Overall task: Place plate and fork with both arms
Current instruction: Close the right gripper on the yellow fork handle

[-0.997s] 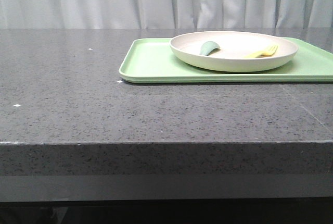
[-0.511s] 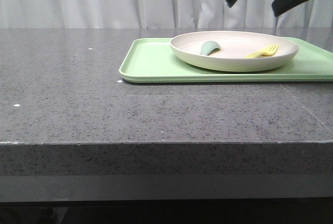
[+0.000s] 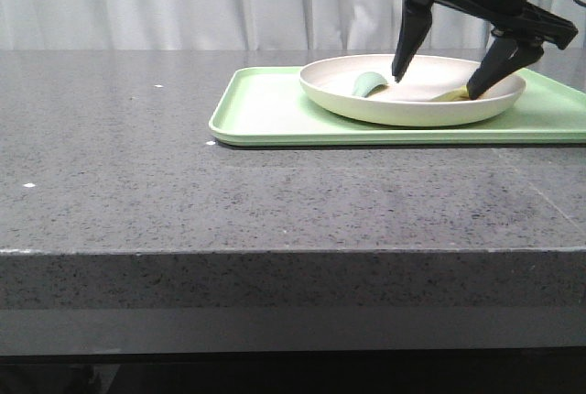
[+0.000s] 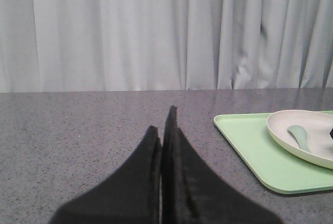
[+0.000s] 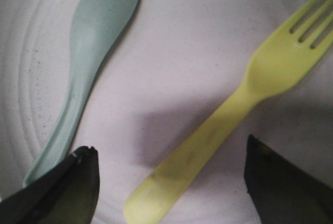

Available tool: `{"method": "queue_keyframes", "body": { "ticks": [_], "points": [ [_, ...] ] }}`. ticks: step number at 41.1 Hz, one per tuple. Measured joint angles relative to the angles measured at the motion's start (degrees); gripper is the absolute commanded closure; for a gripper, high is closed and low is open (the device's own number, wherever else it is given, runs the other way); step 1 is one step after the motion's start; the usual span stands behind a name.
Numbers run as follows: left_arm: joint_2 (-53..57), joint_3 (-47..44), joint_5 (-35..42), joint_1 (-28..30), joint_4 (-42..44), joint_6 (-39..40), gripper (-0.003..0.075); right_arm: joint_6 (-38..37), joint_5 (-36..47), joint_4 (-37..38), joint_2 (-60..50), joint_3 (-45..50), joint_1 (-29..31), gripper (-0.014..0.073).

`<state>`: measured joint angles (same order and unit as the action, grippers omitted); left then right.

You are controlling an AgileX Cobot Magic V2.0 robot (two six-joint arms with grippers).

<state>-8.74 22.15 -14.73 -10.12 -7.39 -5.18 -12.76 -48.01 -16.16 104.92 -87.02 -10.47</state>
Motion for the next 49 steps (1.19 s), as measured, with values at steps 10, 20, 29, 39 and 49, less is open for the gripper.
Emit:
{"method": "queue_keyframes", "body": {
  "ticks": [10,20,29,39,49],
  "points": [
    [0.0,0.0,0.0,0.0,0.0,-0.1,0.0738,-1.2,0.7,0.4,2.1,-1.1,0.3,0.0004],
    [0.0,0.0,0.0,0.0,0.0,-0.1,0.0738,-1.5,1.0,0.6,2.3,-1.3,0.3,0.0155],
    [0.0,0.0,0.0,0.0,0.0,-0.1,0.0738,-1.7,0.8,0.7,2.8,-1.3,0.4,0.0479],
    [0.0,0.0,0.0,0.0,0.0,-0.1,0.0738,-1.7,0.7,0.7,3.0,-1.3,0.4,0.0611],
    [0.0,0.0,0.0,0.0,0.0,-0.1,0.0738,-1.5,-1.2,0.7,2.3,-4.3,0.6,0.0611]
  ]
}}
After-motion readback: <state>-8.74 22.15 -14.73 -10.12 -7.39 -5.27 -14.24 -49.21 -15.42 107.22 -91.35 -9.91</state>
